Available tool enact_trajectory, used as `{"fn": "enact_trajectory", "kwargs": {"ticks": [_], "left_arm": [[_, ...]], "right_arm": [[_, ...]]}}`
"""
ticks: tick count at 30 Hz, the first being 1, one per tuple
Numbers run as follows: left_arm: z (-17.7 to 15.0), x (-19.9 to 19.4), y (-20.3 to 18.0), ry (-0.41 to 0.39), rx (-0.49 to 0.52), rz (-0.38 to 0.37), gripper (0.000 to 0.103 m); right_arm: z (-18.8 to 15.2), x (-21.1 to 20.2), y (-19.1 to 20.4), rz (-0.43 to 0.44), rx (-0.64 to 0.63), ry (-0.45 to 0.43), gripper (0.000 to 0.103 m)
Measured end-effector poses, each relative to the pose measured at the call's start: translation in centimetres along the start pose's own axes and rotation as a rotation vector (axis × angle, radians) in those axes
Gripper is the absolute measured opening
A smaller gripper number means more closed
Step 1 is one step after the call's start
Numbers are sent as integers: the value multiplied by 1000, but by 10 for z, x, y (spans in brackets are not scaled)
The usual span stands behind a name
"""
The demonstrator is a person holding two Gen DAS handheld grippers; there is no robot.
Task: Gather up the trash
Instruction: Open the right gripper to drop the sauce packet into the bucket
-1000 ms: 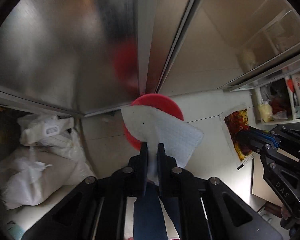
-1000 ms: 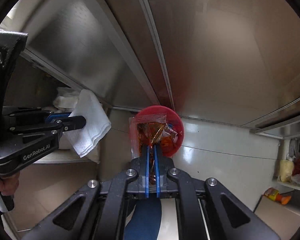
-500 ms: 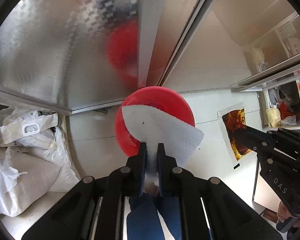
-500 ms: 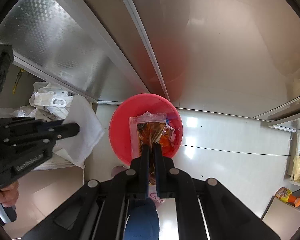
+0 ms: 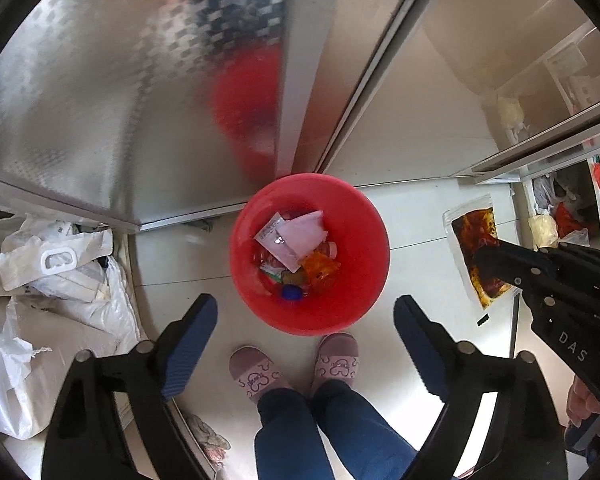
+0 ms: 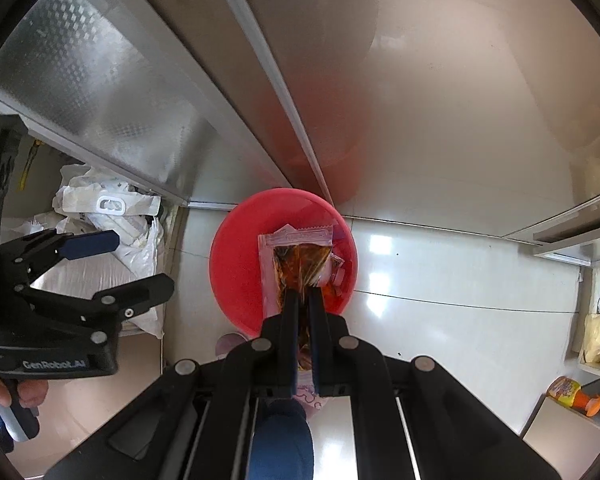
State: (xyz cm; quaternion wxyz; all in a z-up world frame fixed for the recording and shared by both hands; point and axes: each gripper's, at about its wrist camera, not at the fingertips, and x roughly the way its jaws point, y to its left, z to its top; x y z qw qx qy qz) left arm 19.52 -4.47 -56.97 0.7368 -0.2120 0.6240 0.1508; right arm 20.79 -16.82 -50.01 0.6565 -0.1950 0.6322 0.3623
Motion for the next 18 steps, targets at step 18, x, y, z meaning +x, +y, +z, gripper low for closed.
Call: {"fn": "enact_trajectory", "kwargs": {"ticks": [18], "left_arm": [[-20,-18,39,-8,-32,79,103]], "right_arm": [[8,34,44,66,-126,87,6]]}}
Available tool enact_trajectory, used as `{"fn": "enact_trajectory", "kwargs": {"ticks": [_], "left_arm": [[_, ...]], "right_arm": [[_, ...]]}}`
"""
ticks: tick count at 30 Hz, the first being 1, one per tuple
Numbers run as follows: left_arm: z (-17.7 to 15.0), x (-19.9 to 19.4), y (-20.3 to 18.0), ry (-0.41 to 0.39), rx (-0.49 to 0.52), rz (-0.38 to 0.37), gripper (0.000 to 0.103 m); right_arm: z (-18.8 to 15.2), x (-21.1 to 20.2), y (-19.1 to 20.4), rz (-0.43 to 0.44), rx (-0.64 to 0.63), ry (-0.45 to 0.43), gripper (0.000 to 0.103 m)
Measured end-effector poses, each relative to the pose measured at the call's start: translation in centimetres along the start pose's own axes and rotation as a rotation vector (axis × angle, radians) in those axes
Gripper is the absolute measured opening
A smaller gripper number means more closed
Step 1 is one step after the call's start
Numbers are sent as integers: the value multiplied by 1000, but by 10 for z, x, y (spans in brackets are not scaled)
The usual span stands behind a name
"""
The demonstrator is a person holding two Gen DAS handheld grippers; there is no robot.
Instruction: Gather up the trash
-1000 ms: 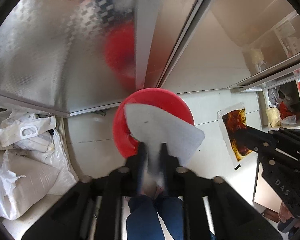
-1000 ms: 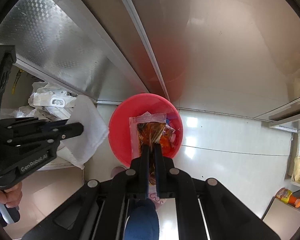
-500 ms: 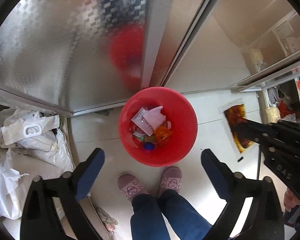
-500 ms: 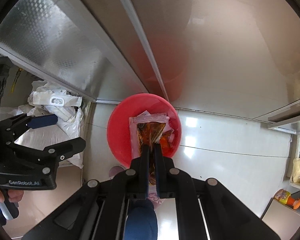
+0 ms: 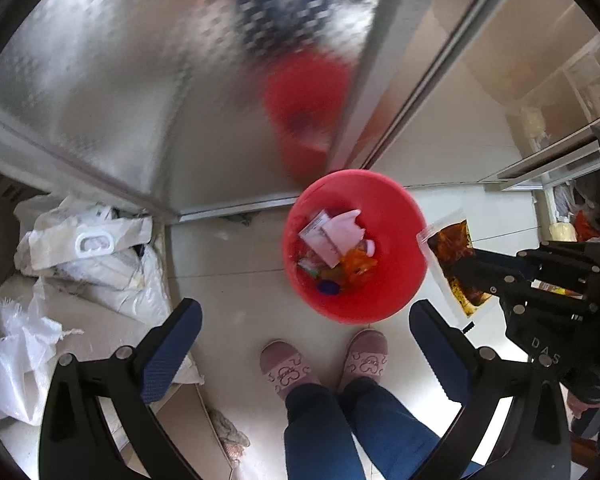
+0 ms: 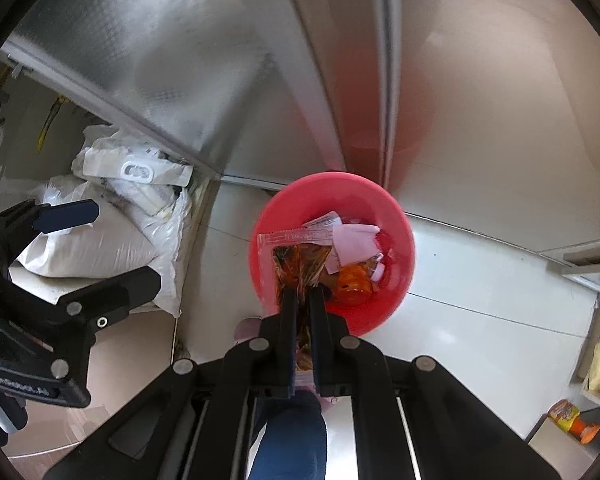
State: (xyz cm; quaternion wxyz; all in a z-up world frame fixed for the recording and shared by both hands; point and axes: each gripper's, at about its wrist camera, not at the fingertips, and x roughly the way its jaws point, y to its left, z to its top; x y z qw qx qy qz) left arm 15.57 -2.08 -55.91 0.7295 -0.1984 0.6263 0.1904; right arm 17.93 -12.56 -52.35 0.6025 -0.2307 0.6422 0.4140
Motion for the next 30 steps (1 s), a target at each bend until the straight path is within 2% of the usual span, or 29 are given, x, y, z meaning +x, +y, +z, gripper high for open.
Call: {"fn": "enact_trajectory", "kwargs": {"ticks": [1,3,5,8,11,13,19,23,27,30], "left_arm": [[-1,-1,2,1,-1,8,103],[-4,-6,7,-8,-2,20,103],[-7,-11,11,-18,-6,28,103],[-10,-14,14,-5,-5,17,103],[-12,-25,12,-7,18,7,103],[-15,-41,10,-30,30,1,103],[-20,-106,5,-104,77,-10,103],[-23,-178,6,-193,99,0,103],[-34,-259,8,-273,115,-36,103],[-45,-320,7,-332,133,-61,103]], "right_arm": [[1,2,2,2,-6,9,7],[2,4,3,11,-8,24,26],[1,2,4,24,-3,17,67],[-1,-3,9,-14,-12,0,86],[-6,-14,10,-41,28,-14,99],[-10,-24,11,-62,57,-31,102],[-23,-82,28,-114,119,-107,102],[-36,-151,49,-176,151,-194,102],[-55,-231,76,-246,189,-294,102],[-71,-286,96,-262,241,-348,102]]}}
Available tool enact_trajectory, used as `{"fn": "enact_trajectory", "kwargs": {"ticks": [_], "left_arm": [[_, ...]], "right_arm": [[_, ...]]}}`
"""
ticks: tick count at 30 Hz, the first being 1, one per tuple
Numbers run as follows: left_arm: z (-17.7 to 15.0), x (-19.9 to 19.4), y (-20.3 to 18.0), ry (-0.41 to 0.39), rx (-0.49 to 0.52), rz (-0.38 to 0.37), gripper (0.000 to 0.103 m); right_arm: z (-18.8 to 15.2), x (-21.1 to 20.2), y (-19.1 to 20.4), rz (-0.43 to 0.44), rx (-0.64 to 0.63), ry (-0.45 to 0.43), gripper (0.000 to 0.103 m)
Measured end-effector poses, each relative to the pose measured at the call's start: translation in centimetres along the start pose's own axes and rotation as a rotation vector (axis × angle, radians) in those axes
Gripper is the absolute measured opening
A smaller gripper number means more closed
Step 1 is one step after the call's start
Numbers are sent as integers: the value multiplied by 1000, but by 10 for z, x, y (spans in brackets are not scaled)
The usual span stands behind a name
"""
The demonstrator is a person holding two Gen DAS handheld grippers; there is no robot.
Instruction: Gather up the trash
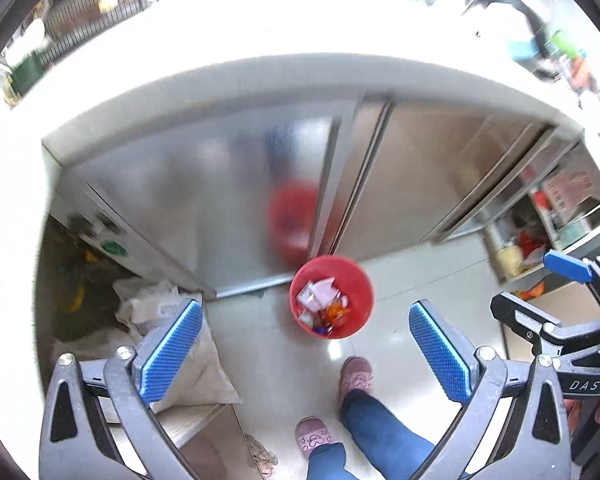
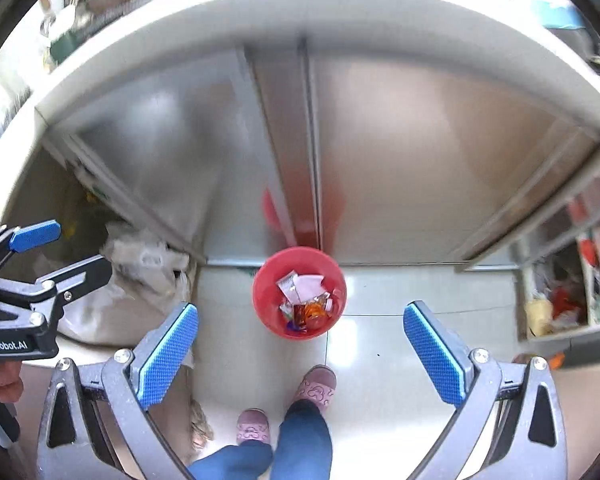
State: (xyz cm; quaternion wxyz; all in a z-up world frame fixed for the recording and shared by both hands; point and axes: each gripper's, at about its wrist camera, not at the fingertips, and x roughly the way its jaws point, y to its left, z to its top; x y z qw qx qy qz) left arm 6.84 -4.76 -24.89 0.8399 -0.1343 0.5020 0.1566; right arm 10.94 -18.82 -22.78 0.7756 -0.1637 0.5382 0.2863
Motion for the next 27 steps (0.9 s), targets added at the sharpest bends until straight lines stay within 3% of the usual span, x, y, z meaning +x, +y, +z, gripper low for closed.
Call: {"fn": "enact_trajectory", "kwargs": {"ticks": [8,15,21,27], "left_arm": [[9,-149,-18,-204,103,-47,103],[24,-236,-28,-306,156,-153,103],[27,-291,-20,-370,187,-173,103],[24,-306,-14,-389,255,-198,103]], "right_arm": [[-1,-155,23,-96,102,-175,103],[-8,-246,43,-182,156,-294,103],[-7,-279,57,-234,186,-370,103],[-12,-296,66,-262,222,-412,103]]}}
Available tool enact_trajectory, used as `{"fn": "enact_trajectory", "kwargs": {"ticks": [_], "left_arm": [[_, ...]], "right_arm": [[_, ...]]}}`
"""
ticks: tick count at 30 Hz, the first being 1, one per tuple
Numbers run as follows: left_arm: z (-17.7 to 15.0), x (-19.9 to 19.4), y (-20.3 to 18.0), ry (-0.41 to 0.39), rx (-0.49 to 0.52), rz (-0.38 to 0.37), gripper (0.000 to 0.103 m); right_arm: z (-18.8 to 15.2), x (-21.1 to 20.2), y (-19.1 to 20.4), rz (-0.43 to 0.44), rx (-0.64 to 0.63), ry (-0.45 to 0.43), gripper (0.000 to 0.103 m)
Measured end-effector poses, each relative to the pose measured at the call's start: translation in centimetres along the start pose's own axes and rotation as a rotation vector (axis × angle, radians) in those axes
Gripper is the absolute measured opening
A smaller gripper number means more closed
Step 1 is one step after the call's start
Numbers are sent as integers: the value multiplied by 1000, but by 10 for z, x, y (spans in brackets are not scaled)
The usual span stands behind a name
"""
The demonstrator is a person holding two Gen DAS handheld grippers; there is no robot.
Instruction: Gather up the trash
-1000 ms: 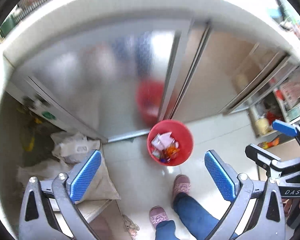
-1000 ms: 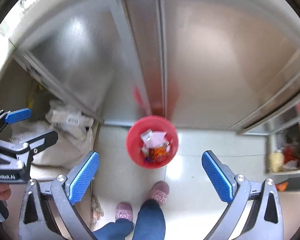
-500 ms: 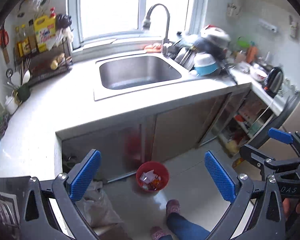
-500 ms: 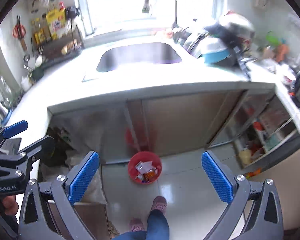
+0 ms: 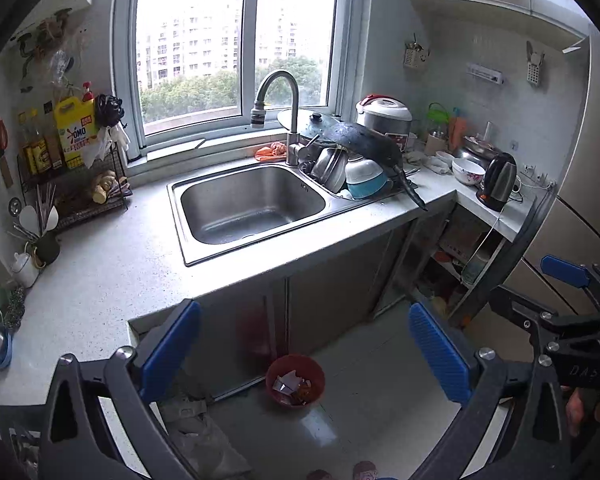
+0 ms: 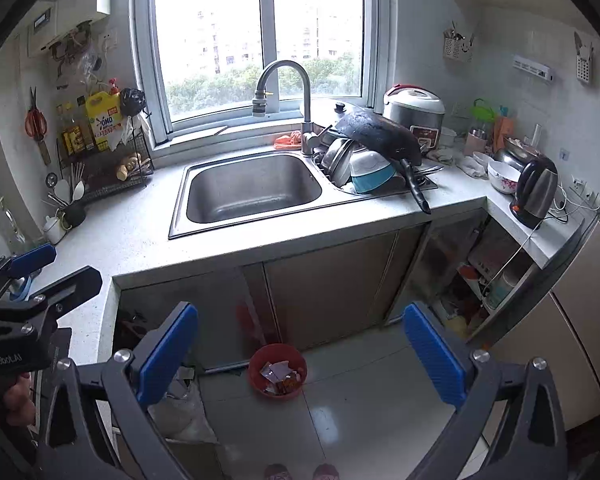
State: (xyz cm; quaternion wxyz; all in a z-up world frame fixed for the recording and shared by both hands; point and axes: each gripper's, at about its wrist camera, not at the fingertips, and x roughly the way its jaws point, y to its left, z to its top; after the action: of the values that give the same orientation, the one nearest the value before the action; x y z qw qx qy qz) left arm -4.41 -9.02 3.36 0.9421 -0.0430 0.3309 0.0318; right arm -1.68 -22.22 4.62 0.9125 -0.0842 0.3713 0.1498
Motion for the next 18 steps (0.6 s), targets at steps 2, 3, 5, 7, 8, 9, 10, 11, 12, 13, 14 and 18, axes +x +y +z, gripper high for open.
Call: {"fn": "enact_trajectory", "kwargs": {"ticks": [2,3,5,7,8,9,10,11,12,13,14,18], "left_arm": [[1,-1,0,5,8,-23,103],[-1,-1,1,9,5,-33,103],[-2,-2,2,12,4,-54,103],[-5,-2,1,20,10,-56,103],[-7,-3,1,25,13,-54,103],[-8,-5,1,27,13,-53,103],[-9,-7,2,26,11,-52,103],[-9,-8,2,27,9,-52,103],[-9,-10,3,29,9,-51,103],[-9,-11,4,28,9,-50,103],[-9,-12,5,27,9,-50,103],[-9,-13,10,38,-8,-58,103]], "right_arm": [[-2,-5,5,-12,7,-6,103],[-4,-7,7,-26,5,-8,103],[-6,-10,8,-46,3,-11,103],[-9,-11,10,-52,1,-3,103],[-10,-12,11,-57,1,-1,103],[-10,-12,11,-56,4,-1,103],[-11,-15,11,-55,8,0,103],[-10,-16,12,-53,11,0,103],[-9,-16,12,-51,11,-1,103],[-9,-18,13,-52,8,-2,103],[-9,-20,15,-52,5,-4,103],[-9,-22,16,-57,-2,-10,103]]}}
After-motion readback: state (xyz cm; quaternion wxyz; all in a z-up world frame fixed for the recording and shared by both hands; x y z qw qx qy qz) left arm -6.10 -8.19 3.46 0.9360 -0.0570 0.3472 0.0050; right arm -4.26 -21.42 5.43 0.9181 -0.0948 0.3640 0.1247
